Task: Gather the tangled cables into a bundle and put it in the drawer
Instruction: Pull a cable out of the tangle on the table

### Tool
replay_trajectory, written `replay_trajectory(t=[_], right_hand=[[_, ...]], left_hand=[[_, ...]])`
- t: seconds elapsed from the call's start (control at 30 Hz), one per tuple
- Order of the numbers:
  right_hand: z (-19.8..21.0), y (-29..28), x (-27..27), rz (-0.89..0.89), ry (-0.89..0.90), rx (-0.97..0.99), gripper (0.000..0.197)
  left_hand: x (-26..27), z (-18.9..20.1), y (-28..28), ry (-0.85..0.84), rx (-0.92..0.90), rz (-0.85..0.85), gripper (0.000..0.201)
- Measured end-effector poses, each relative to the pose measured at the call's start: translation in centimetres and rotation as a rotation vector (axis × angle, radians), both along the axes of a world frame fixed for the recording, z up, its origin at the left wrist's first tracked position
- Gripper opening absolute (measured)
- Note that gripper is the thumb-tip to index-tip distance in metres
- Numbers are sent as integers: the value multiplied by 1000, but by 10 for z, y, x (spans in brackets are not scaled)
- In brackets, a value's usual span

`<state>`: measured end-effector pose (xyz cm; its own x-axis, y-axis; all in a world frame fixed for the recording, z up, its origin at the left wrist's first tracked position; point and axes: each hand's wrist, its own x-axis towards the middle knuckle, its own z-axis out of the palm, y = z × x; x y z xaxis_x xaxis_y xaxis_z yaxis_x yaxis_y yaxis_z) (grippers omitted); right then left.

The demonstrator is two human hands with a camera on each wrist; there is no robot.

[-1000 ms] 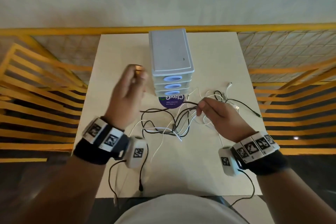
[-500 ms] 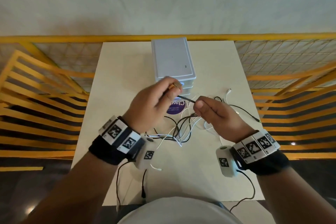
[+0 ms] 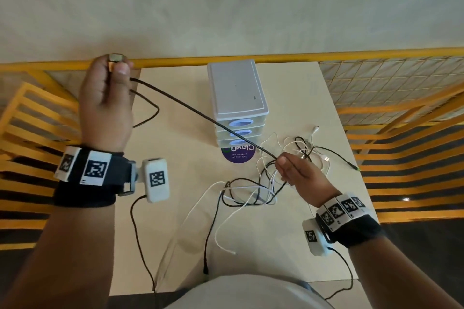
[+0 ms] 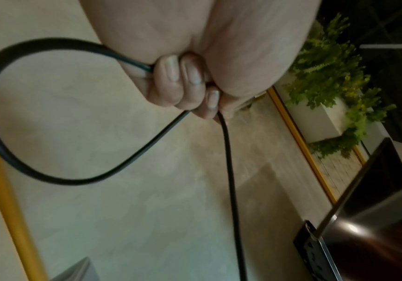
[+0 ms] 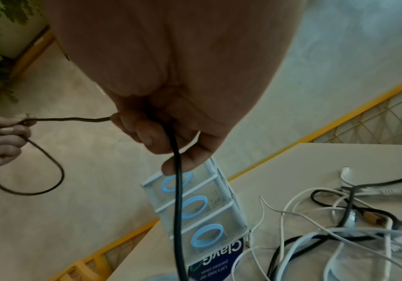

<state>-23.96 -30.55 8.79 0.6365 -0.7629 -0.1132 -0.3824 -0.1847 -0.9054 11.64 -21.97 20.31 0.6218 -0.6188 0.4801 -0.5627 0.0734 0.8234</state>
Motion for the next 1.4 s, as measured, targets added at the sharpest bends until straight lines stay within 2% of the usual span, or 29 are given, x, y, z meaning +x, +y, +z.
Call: replay_trajectory(t=[0.1, 0.17, 0.3, 0.37, 0.47, 0.57, 0.6, 0.67, 0.77, 0.83, 0.93, 1.07, 1.23, 1.3, 1.4], right_hand=[[5, -1, 0, -23, 8, -4, 40], [10, -4, 2, -65, -10, -14, 39], [26, -6, 14, -103, -129, -11, 37], [33, -5, 23, -85, -165, -5, 36], [37, -1, 35, -47, -165, -14, 36], [39, 3, 41, 0, -33, -104, 35], [40, 3, 43, 15, 10, -131, 35], [44, 5, 48, 68, 74, -177, 33], [49, 7, 58, 172, 135, -240, 29], [52, 7, 61, 190, 115, -259, 28], [53, 6, 60, 225, 89, -252, 29], [47, 9, 54, 222, 98, -114, 35], [27, 7, 35, 164, -11, 67, 35], [26, 7, 32, 169, -12, 58, 36], [25, 3, 28, 114, 10, -7, 37]], left_hand=[[16, 1, 7, -14, -28, 130, 22], [15, 4, 10, -100, 10, 159, 17], [-18, -8, 14, -326, 379, -50, 20], [-34, -22, 17, -421, 468, -84, 24], [-53, -33, 20, -437, 368, 122, 24], [-70, -21, 24, -449, 109, 261, 21], [-74, -15, 24, -475, 37, 239, 20], [-87, -4, 22, -560, 16, 68, 23], [-119, -11, 18, -733, 199, -222, 25], [-136, -28, 15, -755, 352, -321, 26], [-136, -53, 15, -695, 464, -355, 31], [-125, -61, 15, -677, 389, -456, 26], [-98, -58, 9, -699, 345, -390, 22], [-95, -53, 9, -699, 333, -387, 23], [-78, -39, 7, -674, 310, -276, 17]])
